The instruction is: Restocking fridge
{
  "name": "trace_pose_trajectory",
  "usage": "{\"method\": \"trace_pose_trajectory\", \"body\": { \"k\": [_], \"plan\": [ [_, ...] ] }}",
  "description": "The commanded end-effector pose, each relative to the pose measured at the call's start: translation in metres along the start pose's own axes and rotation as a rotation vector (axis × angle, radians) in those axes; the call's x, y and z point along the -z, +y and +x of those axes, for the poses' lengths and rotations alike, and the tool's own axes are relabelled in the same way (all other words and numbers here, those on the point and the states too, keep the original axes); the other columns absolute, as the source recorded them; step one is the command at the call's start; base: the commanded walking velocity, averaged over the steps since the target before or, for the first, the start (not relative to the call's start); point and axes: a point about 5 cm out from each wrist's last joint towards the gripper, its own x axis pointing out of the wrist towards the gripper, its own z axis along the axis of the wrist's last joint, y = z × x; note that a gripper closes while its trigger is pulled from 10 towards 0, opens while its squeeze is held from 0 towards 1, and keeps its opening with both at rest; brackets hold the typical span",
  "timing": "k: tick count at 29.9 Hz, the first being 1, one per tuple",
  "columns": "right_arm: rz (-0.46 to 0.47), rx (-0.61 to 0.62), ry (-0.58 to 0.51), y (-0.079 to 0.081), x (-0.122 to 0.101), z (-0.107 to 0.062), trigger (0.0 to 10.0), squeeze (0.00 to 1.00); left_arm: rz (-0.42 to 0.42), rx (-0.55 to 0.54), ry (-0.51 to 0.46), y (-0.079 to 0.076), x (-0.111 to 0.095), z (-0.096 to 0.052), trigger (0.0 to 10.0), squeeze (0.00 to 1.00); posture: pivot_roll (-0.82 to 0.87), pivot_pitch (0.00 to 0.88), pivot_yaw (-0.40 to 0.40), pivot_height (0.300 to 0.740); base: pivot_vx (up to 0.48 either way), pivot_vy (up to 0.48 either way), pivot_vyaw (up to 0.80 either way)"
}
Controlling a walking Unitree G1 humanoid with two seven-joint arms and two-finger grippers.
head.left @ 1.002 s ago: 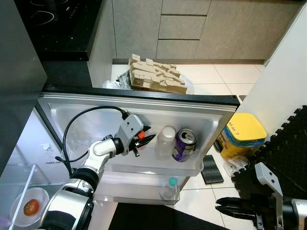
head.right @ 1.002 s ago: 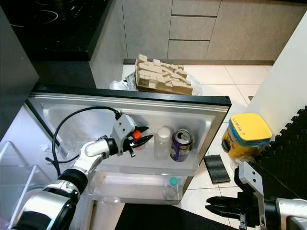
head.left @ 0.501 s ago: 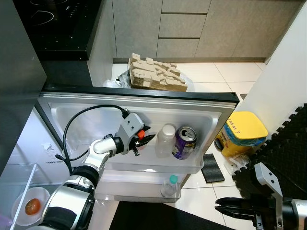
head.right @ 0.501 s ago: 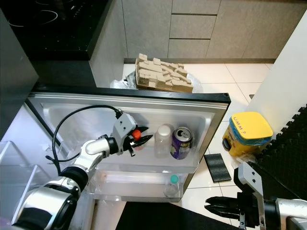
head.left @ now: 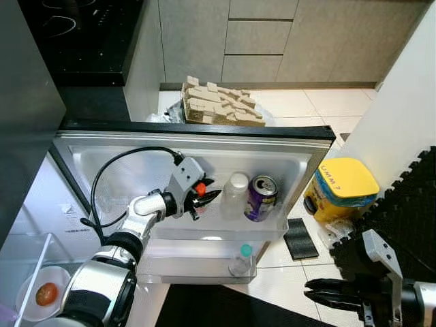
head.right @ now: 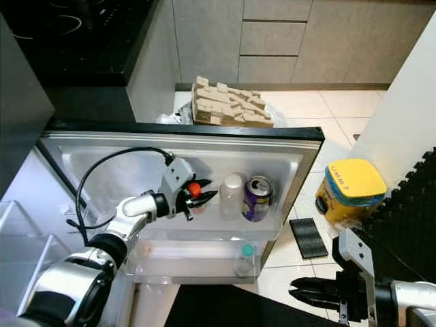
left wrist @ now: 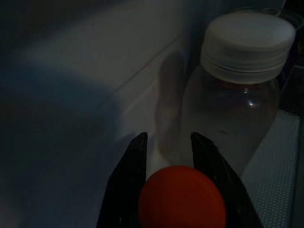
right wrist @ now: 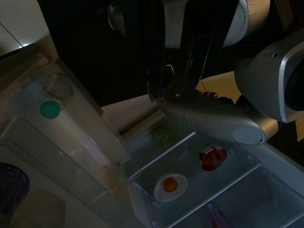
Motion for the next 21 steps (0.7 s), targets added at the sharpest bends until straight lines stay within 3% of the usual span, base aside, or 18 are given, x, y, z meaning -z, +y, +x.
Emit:
{"method": "trace_pose_trajectory", "body": {
  "k": [1, 7, 9, 10, 21],
  "plan": [
    [-0.013, 0.007, -0.003, -0.0002, -0.0034, -0.0021, 10.0, 0.00, -0.062, 0.000, 0.039, -0.0033, 0.0112, -0.0032, 10.0, 0.50, -0.06, 0.105, -0.028, 0.740, 0.000, 0.000, 0.00],
    [-0.027, 0.009, -0.010, -0.0008, -0.0063, -0.0018, 10.0, 0.00, -0.072, 0.010, 0.046, -0.0039, 0.0125, -0.0037, 10.0, 0.50, -0.06, 0.105, -0.028, 0.740, 0.000, 0.000, 0.00],
    [-0.035, 0.011, -0.012, -0.0014, -0.0076, -0.0021, 10.0, 0.00, -0.063, 0.003, 0.049, -0.0033, 0.0123, -0.0038, 10.0, 0.35, -0.06, 0.105, -0.028, 0.740, 0.000, 0.000, 0.00],
    [-0.038, 0.011, -0.013, -0.0016, -0.0082, -0.0022, 10.0, 0.00, -0.061, 0.003, 0.049, -0.0032, 0.0122, -0.0038, 10.0, 0.00, -0.06, 0.105, -0.028, 0.740, 0.000, 0.000, 0.00],
    [-0.057, 0.023, -0.025, -0.0044, -0.0122, -0.0040, 10.0, 0.00, -0.080, 0.012, 0.018, -0.0025, 0.0086, -0.0029, 10.0, 0.00, -0.06, 0.100, -0.032, 0.740, 0.000, 0.000, 0.00]
  ]
}}
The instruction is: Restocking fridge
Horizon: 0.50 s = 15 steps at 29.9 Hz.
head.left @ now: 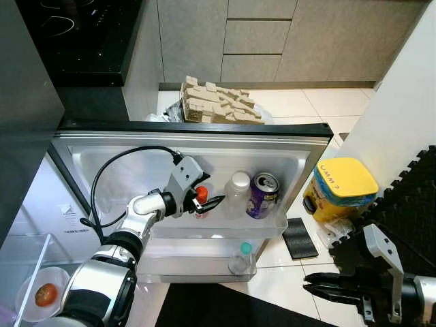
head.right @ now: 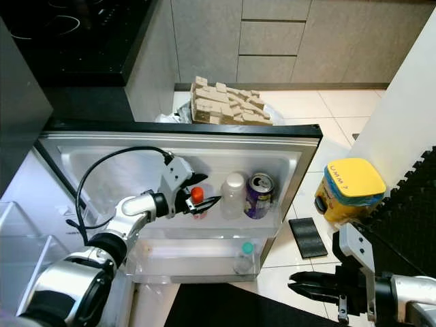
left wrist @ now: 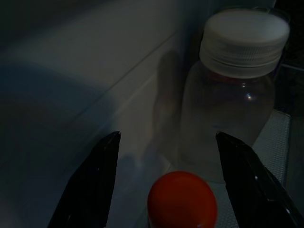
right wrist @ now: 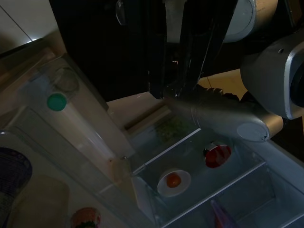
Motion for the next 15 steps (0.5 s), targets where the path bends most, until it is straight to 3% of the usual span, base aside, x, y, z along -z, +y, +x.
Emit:
{"method": "trace_pose_trajectory", "body": {
  "k": [1, 8, 15],
  "plan": [
    [-0.022, 0.013, -0.010, -0.001, -0.004, -0.004, 10.0, 0.00, -0.068, -0.002, 0.008, -0.002, 0.007, -0.002, 10.0, 0.00, -0.06, 0.100, -0.032, 0.740, 0.000, 0.000, 0.00],
    [-0.026, 0.012, -0.014, -0.003, -0.006, -0.003, 10.0, 0.00, -0.110, 0.009, -0.092, 0.009, -0.007, -0.007, 10.0, 0.00, -0.05, 0.097, -0.036, 0.740, 0.000, 0.000, 0.00],
    [-0.027, 0.011, -0.014, -0.005, -0.005, -0.002, 10.0, 0.00, -0.130, 0.097, -0.157, 0.014, -0.016, -0.015, 10.0, 0.00, -0.05, 0.094, -0.038, 0.740, 0.000, 0.000, 0.00]
  ]
}}
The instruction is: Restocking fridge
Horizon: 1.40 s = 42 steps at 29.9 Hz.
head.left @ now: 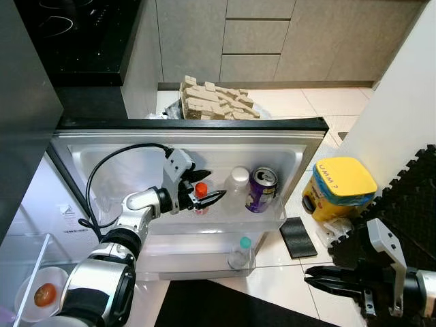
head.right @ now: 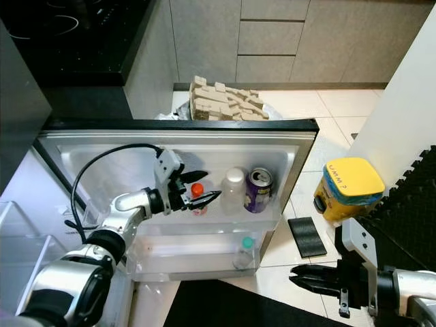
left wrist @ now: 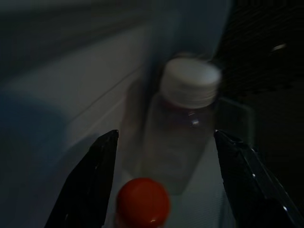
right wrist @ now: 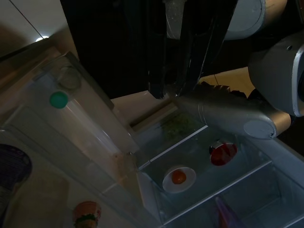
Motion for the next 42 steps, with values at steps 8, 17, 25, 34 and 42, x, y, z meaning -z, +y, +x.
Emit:
{"method": "trace_pose_trajectory", "body": {
  "k": [8, 17, 25, 34, 42],
  "plan": [
    [0.001, -0.007, -0.002, -0.002, 0.001, 0.001, 10.0, 0.00, 0.007, 0.050, -0.043, 0.007, -0.010, -0.016, 10.0, 0.00, -0.04, 0.088, -0.044, 0.740, 0.000, 0.000, 0.00],
    [0.000, -0.009, -0.007, -0.003, 0.001, 0.002, 10.0, 0.00, -0.025, 0.124, -0.105, 0.007, -0.016, -0.036, 10.0, 0.00, -0.04, 0.087, -0.042, 0.740, 0.000, 0.000, 0.00],
    [-0.009, -0.005, -0.013, -0.005, -0.001, 0.003, 10.0, 0.00, -0.066, 0.243, -0.099, -0.005, -0.013, -0.064, 10.0, 0.00, -0.03, 0.083, -0.040, 0.740, 0.000, 0.000, 0.00],
    [-0.012, -0.007, -0.016, -0.006, -0.002, 0.003, 10.0, 0.00, -0.158, 0.351, -0.046, -0.031, 0.001, -0.088, 10.0, 0.00, -0.03, 0.079, -0.042, 0.740, 0.000, 0.000, 0.00],
    [0.009, -0.011, -0.009, -0.006, 0.004, 0.005, 10.0, 0.00, -0.305, 0.439, 0.082, -0.073, 0.042, -0.096, 10.0, 0.00, -0.02, 0.070, -0.043, 0.740, 0.000, 0.000, 0.00]
  ]
}}
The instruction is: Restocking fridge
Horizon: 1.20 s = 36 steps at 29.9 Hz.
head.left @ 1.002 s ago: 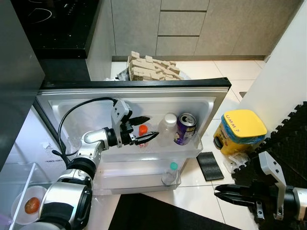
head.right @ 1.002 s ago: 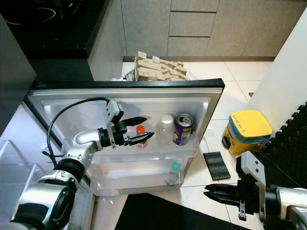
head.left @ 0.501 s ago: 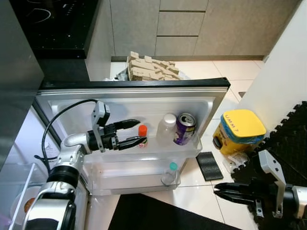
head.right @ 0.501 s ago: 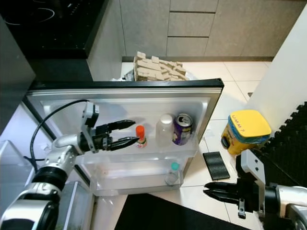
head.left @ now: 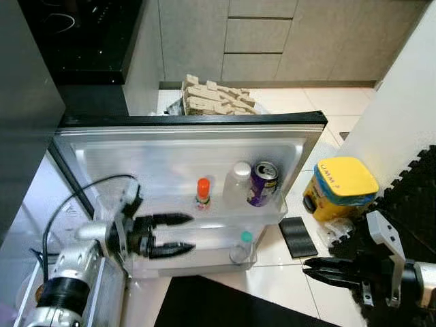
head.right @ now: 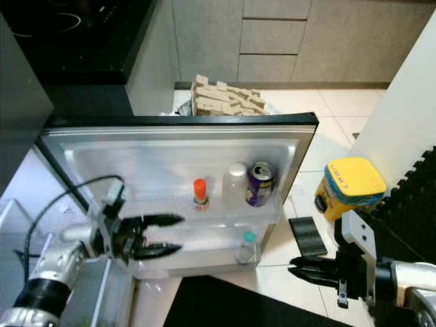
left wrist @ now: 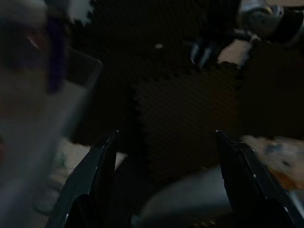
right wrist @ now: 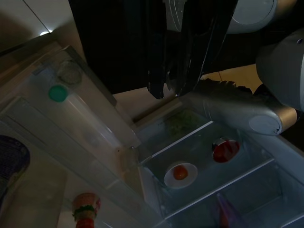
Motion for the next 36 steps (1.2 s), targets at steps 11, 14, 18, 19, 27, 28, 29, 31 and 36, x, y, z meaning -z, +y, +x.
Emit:
{"method": "trace_pose_trajectory", "body": {
  "k": [11, 14, 18, 19, 27, 28, 29, 31, 36],
  "plan": [
    [0.123, -0.006, 0.038, 0.004, 0.035, 0.007, 10.0, 0.00, -0.279, -0.094, 0.153, -0.033, 0.083, 0.002, 10.0, 0.00, -0.02, 0.067, -0.047, 0.740, 0.000, 0.000, 0.00],
    [0.160, 0.013, 0.044, 0.004, 0.046, 0.009, 10.0, 0.00, -0.336, -0.148, 0.179, -0.038, 0.098, -0.002, 10.0, 0.00, -0.01, 0.064, -0.045, 0.740, 0.000, 0.000, 0.00],
    [0.211, 0.083, 0.064, 0.002, 0.070, 0.014, 10.0, 0.00, -0.392, -0.300, 0.217, -0.040, 0.120, -0.009, 10.0, 0.00, -0.01, 0.063, -0.044, 0.740, 0.000, 0.000, 0.00],
    [0.211, 0.083, 0.064, 0.002, 0.070, 0.014, 10.0, 0.00, -0.392, -0.300, 0.217, -0.040, 0.120, -0.009, 10.0, 0.00, -0.01, 0.063, -0.044, 0.740, 0.000, 0.000, 0.00],
    [0.356, 0.309, 0.115, 0.001, 0.127, 0.035, 10.0, 0.00, -0.494, -0.677, 0.316, -0.050, 0.163, -0.019, 10.0, 0.00, 0.00, 0.047, -0.045, 0.740, 0.000, 0.000, 0.00],
    [0.356, 0.309, 0.115, 0.001, 0.127, 0.035, 10.0, 0.00, -0.494, -0.677, 0.316, -0.050, 0.163, -0.019, 10.0, 0.00, 0.00, 0.047, -0.045, 0.740, 0.000, 0.000, 0.00],
    [0.371, 0.345, 0.122, 0.001, 0.133, 0.037, 10.0, 0.00, -0.513, -0.716, 0.329, -0.052, 0.168, -0.021, 10.0, 0.00, 0.00, 0.047, -0.045, 0.740, 0.000, 0.000, 0.00],
    [0.406, 0.436, 0.144, -0.001, 0.146, 0.040, 10.0, 0.00, -0.546, -0.800, 0.381, -0.058, 0.178, -0.026, 10.0, 0.00, 0.00, 0.040, -0.044, 0.740, 0.000, 0.000, 0.00],
    [0.474, 0.590, 0.222, 0.003, 0.172, 0.046, 10.0, 0.00, -0.598, -0.907, 0.428, -0.068, 0.191, -0.031, 10.0, 0.00, 0.00, 0.035, -0.047, 0.740, 0.000, 0.000, 0.00]
  ]
}}
